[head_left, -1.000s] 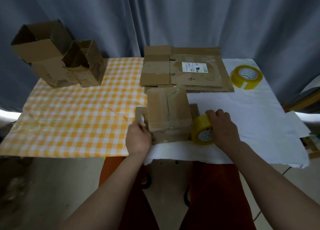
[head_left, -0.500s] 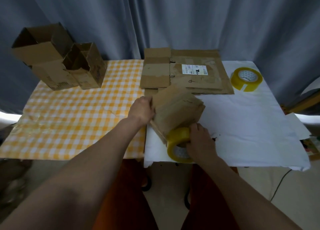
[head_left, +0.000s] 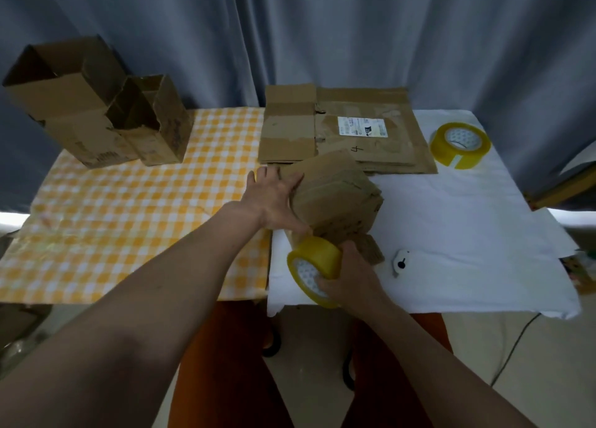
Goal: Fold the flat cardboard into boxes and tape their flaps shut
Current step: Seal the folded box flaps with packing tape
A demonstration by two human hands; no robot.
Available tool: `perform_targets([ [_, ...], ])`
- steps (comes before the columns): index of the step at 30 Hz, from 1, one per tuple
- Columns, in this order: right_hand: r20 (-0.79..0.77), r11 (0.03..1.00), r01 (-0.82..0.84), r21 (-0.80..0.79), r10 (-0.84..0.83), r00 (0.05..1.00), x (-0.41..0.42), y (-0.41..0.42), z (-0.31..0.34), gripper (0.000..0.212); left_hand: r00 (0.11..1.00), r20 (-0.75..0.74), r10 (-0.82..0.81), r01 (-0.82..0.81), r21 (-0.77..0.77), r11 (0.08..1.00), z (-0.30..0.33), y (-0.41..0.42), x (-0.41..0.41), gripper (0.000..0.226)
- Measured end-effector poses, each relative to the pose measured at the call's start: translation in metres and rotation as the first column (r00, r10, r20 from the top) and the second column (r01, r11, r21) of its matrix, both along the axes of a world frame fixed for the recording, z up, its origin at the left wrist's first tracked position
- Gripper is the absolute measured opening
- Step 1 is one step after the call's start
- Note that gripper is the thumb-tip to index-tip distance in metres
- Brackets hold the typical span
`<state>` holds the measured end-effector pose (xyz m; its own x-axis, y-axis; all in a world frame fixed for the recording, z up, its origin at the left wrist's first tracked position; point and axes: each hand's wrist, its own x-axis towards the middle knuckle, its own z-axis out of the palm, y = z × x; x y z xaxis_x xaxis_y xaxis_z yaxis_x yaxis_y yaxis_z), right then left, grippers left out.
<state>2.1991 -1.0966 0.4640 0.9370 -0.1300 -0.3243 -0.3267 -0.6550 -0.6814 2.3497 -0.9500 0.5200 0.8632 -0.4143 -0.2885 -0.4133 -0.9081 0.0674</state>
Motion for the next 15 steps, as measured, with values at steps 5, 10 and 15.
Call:
perform_targets([
  [5, -0.035, 0.971, -0.004, 0.238, 0.012, 0.999, 0.001, 0.013, -0.002, 0.053, 0.999, -0.032, -0.015, 0.015, -0.005, 1.0, 0.004, -0.002, 0.012, 0.124],
  [10, -0.075, 0.981, 0.019, 0.192, -0.004, 0.997, 0.001, 0.018, 0.0, 0.057, 0.999, -0.037, 0.001, -0.002, -0.014, 1.0, 0.005, 0.0, 0.007, 0.125],
  [15, -0.102, 0.998, -0.007, 0.066, 0.013, 0.995, 0.003, 0.02, 0.003, 0.06, 1.0, -0.005, 0.025, -0.025, -0.028, 0.999, 0.006, 0.0, 0.001, 0.124],
])
